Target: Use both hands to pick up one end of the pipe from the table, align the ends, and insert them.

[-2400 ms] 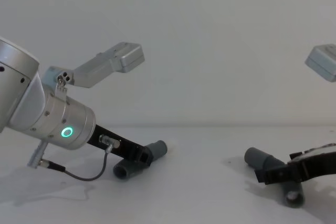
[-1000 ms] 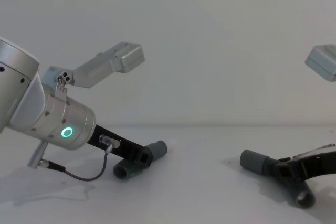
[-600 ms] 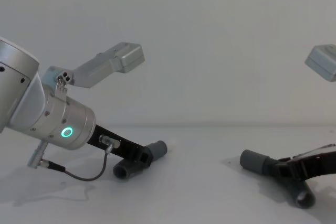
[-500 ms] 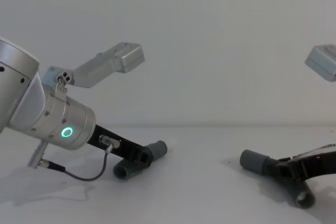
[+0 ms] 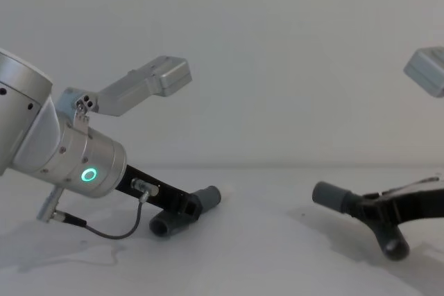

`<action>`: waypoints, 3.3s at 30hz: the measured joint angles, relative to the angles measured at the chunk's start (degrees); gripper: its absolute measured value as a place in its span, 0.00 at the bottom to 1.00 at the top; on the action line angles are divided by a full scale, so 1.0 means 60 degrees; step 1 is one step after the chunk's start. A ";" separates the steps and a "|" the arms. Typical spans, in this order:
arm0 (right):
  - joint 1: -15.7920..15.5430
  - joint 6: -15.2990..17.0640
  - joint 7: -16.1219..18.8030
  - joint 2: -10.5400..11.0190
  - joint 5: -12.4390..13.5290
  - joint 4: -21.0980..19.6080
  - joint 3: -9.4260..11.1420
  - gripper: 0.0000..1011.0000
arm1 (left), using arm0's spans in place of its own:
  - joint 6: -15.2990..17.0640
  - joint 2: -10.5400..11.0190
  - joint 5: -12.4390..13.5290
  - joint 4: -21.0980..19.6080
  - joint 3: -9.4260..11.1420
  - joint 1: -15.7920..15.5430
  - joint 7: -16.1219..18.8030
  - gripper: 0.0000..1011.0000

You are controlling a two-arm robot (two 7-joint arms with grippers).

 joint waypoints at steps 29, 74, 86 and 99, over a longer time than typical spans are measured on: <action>0.0144 -0.3154 0.0151 -0.0284 -0.0183 -0.0022 0.0679 0.24 | -0.0265 -0.0027 0.0445 -0.0723 -0.0123 -0.0114 0.0277 0.30; 0.0138 -0.4998 0.4838 0.1910 0.1807 0.0025 0.0680 0.24 | -0.4042 0.1353 0.0422 0.0189 0.0924 -0.1394 -0.3308 0.30; 0.0253 -0.5084 0.5507 0.2101 0.2087 0.0203 0.0436 0.24 | -0.5342 0.1640 -0.0081 0.0407 0.0989 -0.1461 -0.4369 0.30; 0.0279 -0.5039 0.5794 0.2264 0.2210 0.0360 0.0208 0.24 | -0.6132 0.1895 -0.0547 0.0371 0.1042 -0.1457 -0.5196 0.30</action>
